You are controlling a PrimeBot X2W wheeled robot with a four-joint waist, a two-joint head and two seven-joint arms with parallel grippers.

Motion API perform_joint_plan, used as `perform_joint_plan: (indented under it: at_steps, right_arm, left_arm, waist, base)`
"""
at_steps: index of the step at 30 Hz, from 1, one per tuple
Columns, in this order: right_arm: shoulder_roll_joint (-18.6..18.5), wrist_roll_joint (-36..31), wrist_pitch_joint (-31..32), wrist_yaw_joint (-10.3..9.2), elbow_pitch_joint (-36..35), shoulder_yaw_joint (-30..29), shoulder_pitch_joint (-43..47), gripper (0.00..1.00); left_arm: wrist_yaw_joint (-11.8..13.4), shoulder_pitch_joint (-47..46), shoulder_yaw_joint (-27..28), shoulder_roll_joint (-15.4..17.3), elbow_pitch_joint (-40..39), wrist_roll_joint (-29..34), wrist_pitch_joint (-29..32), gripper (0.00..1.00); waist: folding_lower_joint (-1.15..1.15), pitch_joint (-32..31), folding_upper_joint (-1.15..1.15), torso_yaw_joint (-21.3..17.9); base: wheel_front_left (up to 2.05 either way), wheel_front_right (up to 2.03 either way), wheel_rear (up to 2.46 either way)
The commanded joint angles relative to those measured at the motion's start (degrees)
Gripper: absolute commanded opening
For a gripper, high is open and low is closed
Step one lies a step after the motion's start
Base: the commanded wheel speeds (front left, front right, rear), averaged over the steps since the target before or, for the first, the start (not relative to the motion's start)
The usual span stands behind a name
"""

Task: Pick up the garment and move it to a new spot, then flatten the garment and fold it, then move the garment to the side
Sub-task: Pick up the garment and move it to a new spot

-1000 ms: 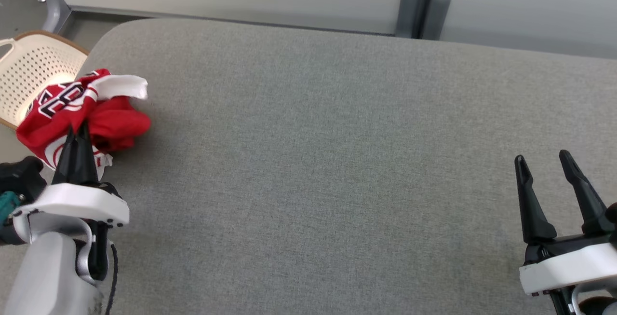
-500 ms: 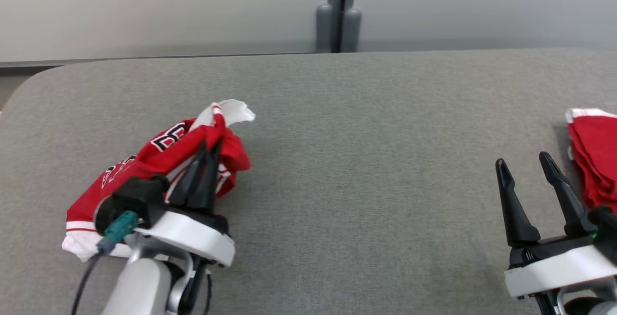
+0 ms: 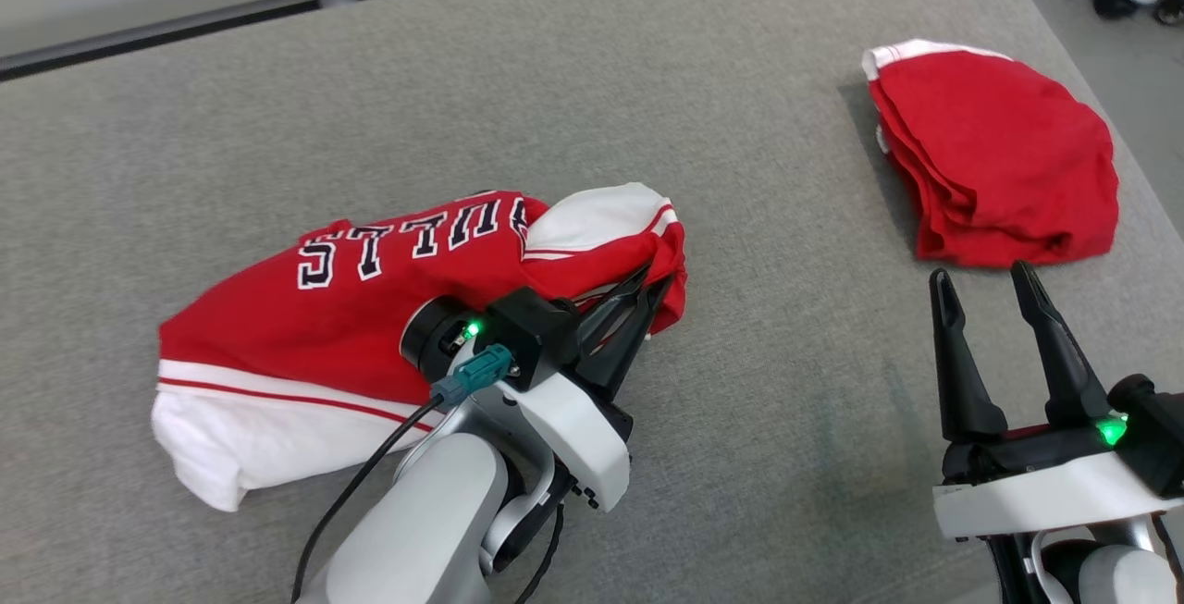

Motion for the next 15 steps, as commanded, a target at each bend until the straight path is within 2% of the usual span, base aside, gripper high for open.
perform_joint_plan:
  at_steps: [1, 2, 3, 4, 7, 13, 14, 15]
  right_arm:
    - [0.4, 0.6, -0.9, -0.01, 0.7, 0.0, -1.2, 1.00]
    - [0.5, 0.5, -1.4, -0.02, 1.3, 0.0, -1.2, 1.00]
    - [0.7, 0.7, -2.0, -0.01, 1.8, 0.0, -1.4, 1.00]
    - [0.9, 0.7, -2.4, -0.02, 2.3, 0.0, -1.6, 1.00]
    - [1.1, 0.9, -3.6, -0.02, 3.9, 0.2, -2.3, 1.00]
    - [0.4, -0.1, -3.0, -0.02, 5.1, 0.4, -2.3, 1.00]
    - [0.1, -0.3, -2.9, -0.02, 5.2, 0.2, -2.2, 1.00]
    - [-0.4, -0.2, -2.1, -0.02, 5.2, 0.3, -2.0, 1.00]
  left_arm:
    - [-0.4, -1.5, -0.7, 0.4, 1.1, -0.5, -0.1, 0.00]
    - [-0.4, -2.0, -1.5, 0.4, 2.0, -1.2, -0.2, 0.00]
    - [-0.5, -2.6, -2.1, 0.3, 2.5, -1.2, -0.7, 0.43]
    - [-0.5, -3.1, -2.8, 0.3, 3.0, -1.2, -1.2, 1.00]
    - [-0.4, -3.8, -4.4, 0.3, 4.1, -1.2, -3.5, 1.00]
    - [0.7, -3.0, -3.5, 0.4, 2.2, -1.5, -7.4, 1.00]
    - [1.1, -2.4, -3.0, 0.5, 1.6, -1.7, -8.1, 1.00]
    - [2.9, -1.2, -1.0, 1.2, 0.1, -2.0, -9.2, 1.00]
  waist:
    - [0.00, 6.1, 0.00, -6.1]
    - [0.00, 6.5, 0.00, -6.4]
    - [0.00, 6.9, 0.00, -6.5]
    - [0.00, 7.1, 0.00, -6.6]
    - [0.00, 6.6, 0.00, -5.5]
    - [0.00, 2.9, 0.00, -1.5]
    - [0.00, 1.9, 0.00, -0.4]
    - [0.00, 0.1, 0.00, 1.7]
  base:
    - [0.00, 0.00, 0.00]
    - [0.00, 0.00, 0.00]
    - [0.00, 0.00, 0.00]
    - [0.00, 0.00, 0.00]
    - [0.00, 0.00, 0.00]
    - [0.00, 0.00, 0.00]
    - [0.00, 0.00, 0.00]
    - [0.00, 0.00, 0.00]
